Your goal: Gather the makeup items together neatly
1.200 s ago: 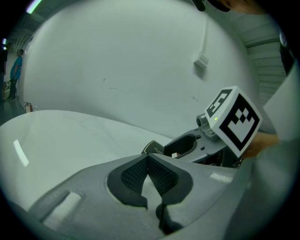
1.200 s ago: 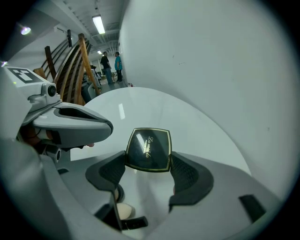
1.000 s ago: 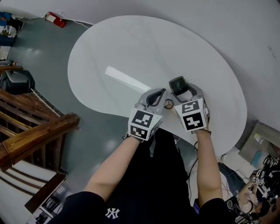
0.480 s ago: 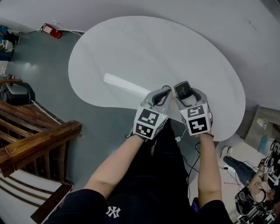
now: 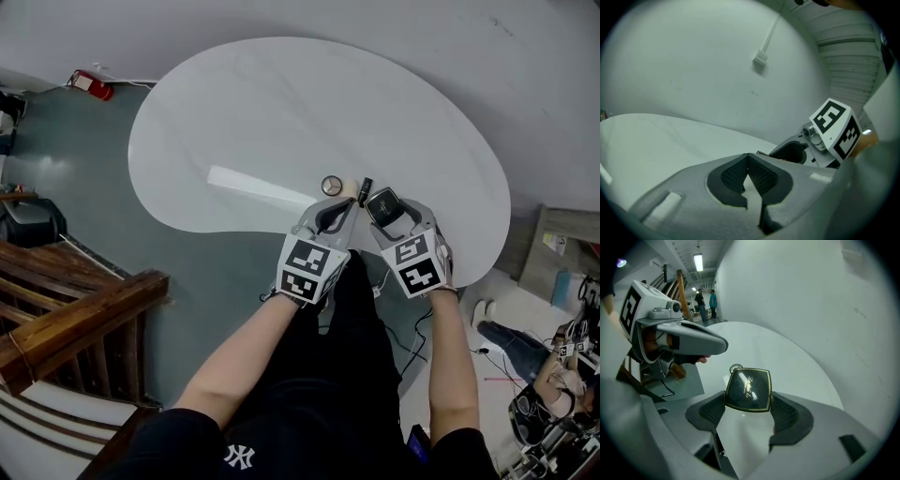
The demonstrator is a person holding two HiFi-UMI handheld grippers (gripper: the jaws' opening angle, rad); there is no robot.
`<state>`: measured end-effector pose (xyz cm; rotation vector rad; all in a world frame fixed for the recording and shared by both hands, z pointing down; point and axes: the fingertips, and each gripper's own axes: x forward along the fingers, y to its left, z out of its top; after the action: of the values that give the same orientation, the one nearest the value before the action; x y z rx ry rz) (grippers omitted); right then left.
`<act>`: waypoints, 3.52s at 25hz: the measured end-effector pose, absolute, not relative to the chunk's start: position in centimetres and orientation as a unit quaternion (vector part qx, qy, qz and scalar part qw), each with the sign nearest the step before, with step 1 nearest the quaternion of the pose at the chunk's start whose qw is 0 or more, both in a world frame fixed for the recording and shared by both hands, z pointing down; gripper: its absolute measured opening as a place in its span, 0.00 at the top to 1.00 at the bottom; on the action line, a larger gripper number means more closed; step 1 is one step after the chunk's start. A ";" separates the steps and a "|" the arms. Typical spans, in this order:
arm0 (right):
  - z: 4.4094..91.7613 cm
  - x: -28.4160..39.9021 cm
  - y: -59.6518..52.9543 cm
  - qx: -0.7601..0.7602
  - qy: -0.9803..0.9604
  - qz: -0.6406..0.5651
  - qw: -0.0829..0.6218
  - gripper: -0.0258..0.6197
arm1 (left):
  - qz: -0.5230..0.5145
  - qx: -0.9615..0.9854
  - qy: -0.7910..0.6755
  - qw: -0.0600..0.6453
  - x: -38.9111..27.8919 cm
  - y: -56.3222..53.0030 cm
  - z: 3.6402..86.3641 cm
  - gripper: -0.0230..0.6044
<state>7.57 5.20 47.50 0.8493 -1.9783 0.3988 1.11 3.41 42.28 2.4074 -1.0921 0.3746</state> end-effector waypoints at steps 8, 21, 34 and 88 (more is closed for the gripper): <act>51.1 9.4 5.1 0.252 -0.825 0.114 0.493 0.48 | 0.155 0.862 -0.415 0.247 3.0 2.6 44.6 0.95; 55.4 10.4 3.8 0.109 -0.841 0.035 0.529 0.48 | 0.174 0.830 -0.461 0.263 3.7 0.4 46.7 0.95; 57.3 10.3 3.4 0.068 -0.838 0.010 0.541 0.48 | 0.179 0.813 -0.482 0.273 3.3 0.0 47.6 0.95; 33.9 2.6 17.6 0.543 -0.804 0.154 0.184 0.94 | 0.102 0.920 -0.325 0.192 -2.1 16.9 32.3 0.95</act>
<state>2.58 17.61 33.92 1.5319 -2.2677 0.4331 -2.06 16.87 32.28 2.5840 -0.9139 0.2877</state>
